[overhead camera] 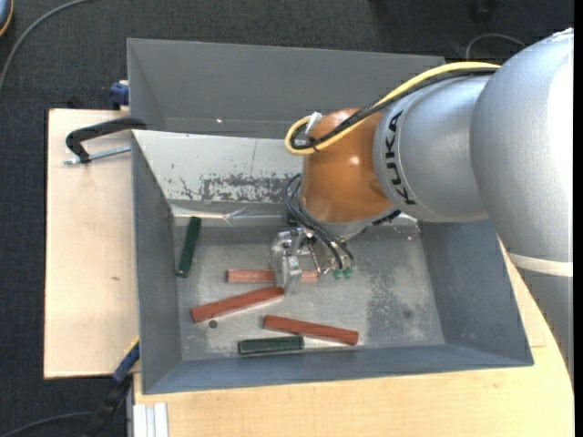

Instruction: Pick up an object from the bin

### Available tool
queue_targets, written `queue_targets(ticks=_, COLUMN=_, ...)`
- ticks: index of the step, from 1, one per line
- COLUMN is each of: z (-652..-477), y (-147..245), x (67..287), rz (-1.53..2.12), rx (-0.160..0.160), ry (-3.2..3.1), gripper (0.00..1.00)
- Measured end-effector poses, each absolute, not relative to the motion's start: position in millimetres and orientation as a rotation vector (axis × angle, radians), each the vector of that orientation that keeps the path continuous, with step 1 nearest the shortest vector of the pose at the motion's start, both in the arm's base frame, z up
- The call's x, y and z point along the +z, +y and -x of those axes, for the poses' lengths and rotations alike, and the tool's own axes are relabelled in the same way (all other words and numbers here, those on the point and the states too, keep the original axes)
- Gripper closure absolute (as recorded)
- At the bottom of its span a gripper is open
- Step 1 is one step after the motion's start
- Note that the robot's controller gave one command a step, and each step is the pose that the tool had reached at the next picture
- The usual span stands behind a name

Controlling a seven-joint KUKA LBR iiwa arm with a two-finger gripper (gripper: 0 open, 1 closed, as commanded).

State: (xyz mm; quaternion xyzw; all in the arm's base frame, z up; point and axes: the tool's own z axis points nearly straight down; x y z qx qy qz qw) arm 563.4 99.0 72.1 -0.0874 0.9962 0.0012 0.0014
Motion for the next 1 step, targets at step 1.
queue_targets(ticks=1, z=-542.5, y=132.7, x=212.8, rz=0.491, rx=0.005, ry=3.088, gripper=1.0)
